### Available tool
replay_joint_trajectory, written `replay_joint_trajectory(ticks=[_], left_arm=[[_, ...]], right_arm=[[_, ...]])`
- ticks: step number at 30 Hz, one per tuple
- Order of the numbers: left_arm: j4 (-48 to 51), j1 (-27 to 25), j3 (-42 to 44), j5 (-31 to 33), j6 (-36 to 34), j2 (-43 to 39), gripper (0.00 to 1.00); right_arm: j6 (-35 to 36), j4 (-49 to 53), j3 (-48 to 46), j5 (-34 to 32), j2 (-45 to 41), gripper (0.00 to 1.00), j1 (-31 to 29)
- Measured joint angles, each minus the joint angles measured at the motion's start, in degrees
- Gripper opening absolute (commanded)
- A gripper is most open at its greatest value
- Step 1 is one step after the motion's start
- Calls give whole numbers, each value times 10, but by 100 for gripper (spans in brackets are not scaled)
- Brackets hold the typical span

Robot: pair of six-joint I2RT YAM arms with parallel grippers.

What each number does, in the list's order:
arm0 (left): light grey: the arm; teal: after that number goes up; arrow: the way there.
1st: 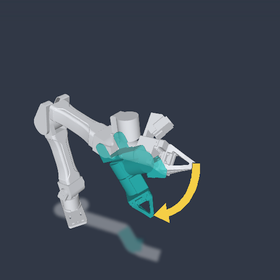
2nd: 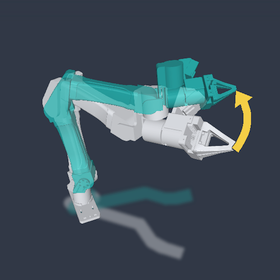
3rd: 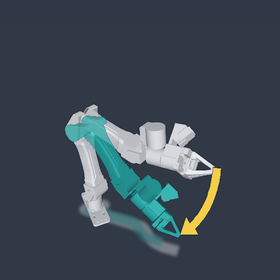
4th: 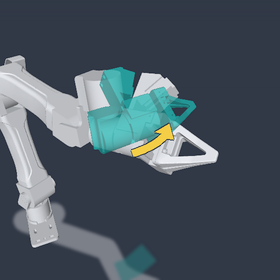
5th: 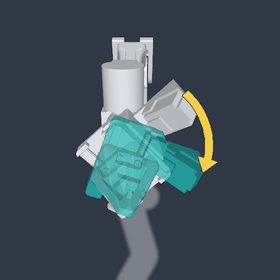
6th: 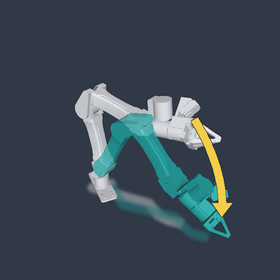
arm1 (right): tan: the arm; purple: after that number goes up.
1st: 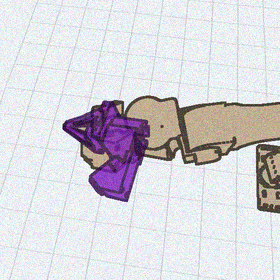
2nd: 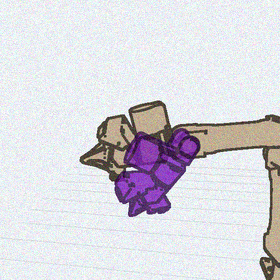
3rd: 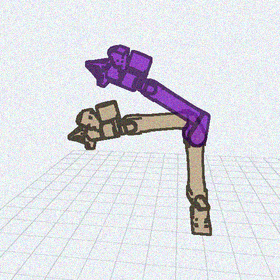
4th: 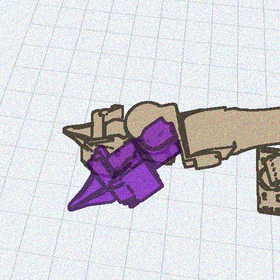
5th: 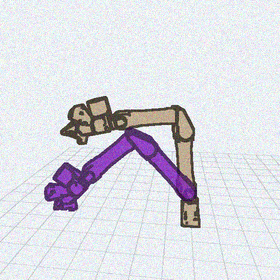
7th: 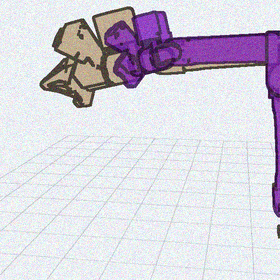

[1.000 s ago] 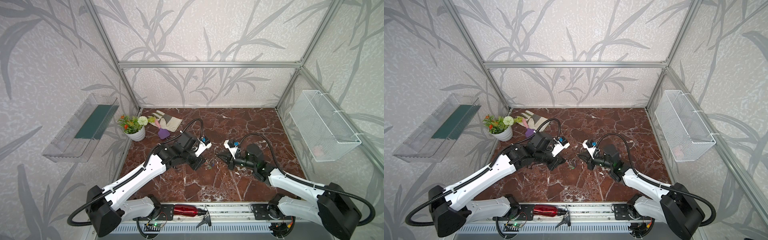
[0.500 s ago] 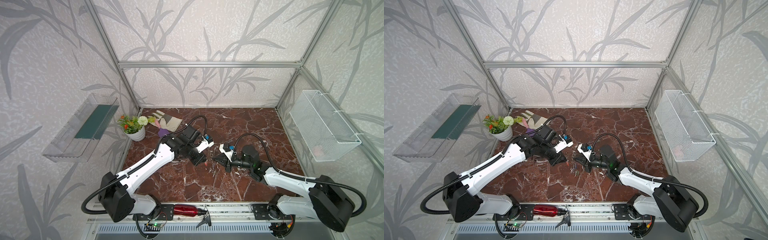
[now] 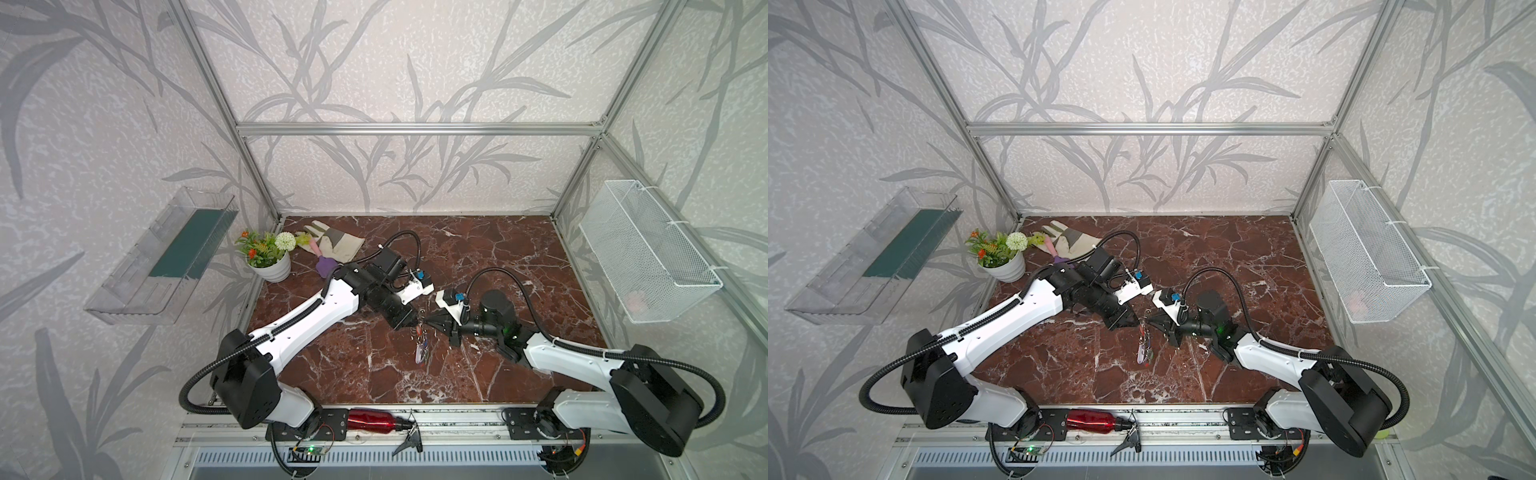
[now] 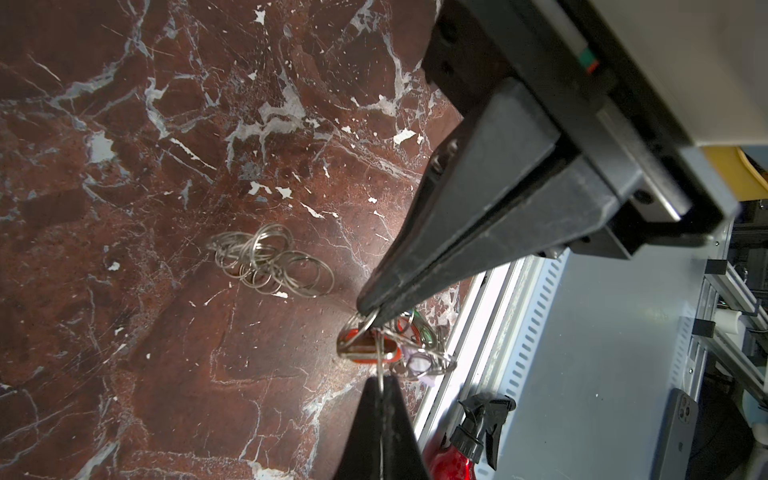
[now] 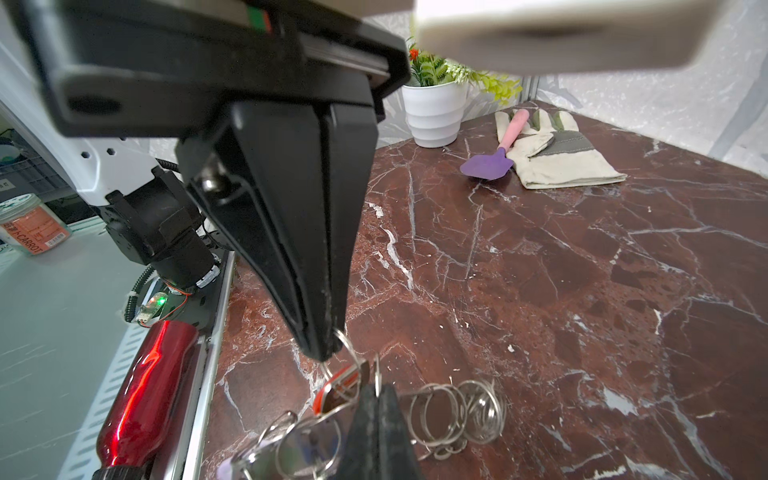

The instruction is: Put the keys on the keyring

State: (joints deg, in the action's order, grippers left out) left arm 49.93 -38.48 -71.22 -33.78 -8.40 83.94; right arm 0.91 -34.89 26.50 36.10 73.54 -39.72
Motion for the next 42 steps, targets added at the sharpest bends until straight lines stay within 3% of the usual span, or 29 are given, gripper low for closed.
replay_joint_trajectory(ticks=[42], left_arm=[[-36,52,20,-49,104,47,0]], right_arm=[[-51,-80,-1,24,21,0,19]])
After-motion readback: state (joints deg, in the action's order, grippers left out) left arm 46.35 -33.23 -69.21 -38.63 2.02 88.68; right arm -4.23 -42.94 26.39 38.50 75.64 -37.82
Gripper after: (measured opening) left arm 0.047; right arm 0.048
